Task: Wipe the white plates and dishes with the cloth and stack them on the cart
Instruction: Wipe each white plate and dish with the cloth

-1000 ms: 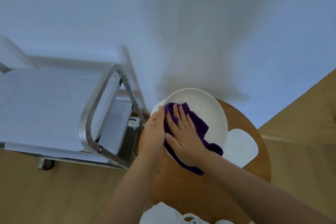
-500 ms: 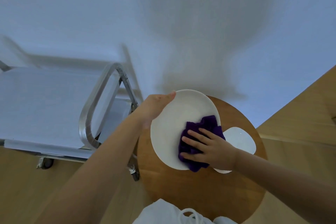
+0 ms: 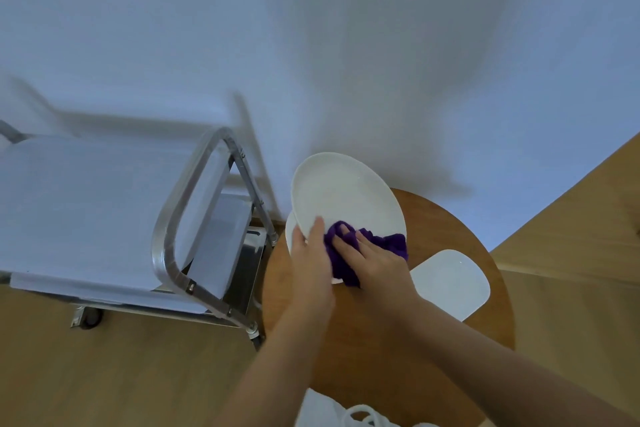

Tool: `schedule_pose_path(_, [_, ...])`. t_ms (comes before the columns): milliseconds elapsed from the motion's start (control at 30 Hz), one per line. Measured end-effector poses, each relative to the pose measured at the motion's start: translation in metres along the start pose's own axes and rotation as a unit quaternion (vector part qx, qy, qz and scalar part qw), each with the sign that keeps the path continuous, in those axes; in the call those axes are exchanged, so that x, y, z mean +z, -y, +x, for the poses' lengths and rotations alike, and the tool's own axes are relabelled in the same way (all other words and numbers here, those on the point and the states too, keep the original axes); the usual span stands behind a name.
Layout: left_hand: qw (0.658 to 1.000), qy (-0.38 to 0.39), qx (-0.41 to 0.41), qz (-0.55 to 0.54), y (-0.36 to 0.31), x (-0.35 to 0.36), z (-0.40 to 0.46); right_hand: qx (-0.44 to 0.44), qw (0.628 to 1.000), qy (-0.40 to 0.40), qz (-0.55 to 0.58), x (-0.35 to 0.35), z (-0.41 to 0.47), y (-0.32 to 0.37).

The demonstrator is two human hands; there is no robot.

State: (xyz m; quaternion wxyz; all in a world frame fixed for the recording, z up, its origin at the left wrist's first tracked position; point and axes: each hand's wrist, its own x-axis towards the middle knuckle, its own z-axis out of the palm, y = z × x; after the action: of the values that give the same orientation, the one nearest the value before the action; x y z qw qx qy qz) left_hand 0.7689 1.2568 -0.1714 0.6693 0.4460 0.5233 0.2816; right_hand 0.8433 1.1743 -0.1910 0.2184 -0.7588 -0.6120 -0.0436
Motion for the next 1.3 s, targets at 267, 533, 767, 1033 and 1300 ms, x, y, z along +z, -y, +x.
schedule_pose_path(267, [0.994,0.033,-0.103,-0.013,-0.012,-0.009,0.019,-0.031,0.983,0.168,0.064,0.005,0.006,-0.012])
schedule_pose_path(533, [0.991,0.102,-0.092,-0.007,-0.015,-0.014,0.018,-0.048,0.977,0.209,0.001,0.002,-0.011,-0.027])
schedule_pose_path(767, [0.980,0.175,-0.098,0.016,-0.019,-0.028,0.023,-0.129,0.971,0.186,-0.080,-0.010,-0.012,-0.055])
schedule_pose_path(1033, [0.962,0.220,-0.099,0.131,-0.016,-0.031,0.019,-0.278,0.906,0.206,-0.244,-0.028,-0.012,-0.106])
schedule_pose_path(1300, [0.910,0.321,-0.099,0.241,-0.033,-0.020,0.023,-0.485,0.821,0.179,-0.241,-0.033,0.032,-0.097])
